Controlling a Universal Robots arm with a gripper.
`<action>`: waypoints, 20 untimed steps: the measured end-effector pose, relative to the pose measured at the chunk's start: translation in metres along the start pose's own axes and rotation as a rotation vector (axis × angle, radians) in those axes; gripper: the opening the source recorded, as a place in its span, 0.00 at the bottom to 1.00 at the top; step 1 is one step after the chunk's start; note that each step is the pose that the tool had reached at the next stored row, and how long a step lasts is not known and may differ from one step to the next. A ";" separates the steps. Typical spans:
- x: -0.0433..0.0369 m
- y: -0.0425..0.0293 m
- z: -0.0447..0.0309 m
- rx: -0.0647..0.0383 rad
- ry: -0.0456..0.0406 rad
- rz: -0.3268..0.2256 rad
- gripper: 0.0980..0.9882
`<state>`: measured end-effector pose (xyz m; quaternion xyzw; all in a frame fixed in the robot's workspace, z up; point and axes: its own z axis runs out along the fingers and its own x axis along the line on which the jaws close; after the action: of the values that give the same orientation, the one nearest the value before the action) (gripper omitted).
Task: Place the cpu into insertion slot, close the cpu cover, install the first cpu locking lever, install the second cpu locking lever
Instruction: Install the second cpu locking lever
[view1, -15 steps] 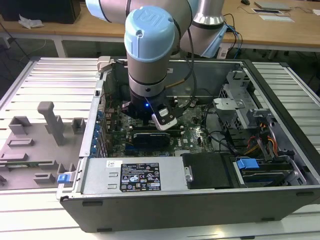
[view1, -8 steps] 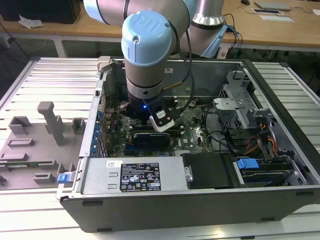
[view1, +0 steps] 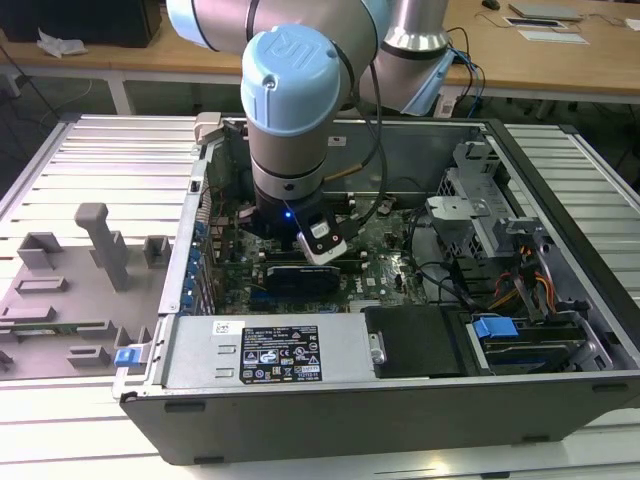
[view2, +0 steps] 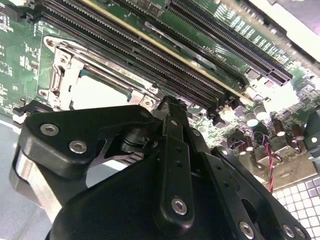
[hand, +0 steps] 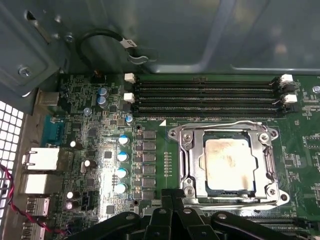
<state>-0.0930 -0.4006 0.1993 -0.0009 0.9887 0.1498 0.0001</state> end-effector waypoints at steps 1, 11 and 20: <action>-0.0001 0.0011 0.0004 0.000 0.0000 0.000 0.01; -0.0001 0.0003 0.0035 0.001 0.0002 0.000 0.01; 0.0000 0.0004 0.0031 0.006 0.0025 0.001 0.01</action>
<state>-0.0930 -0.3993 0.1964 -0.0008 0.9892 0.1467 -0.0012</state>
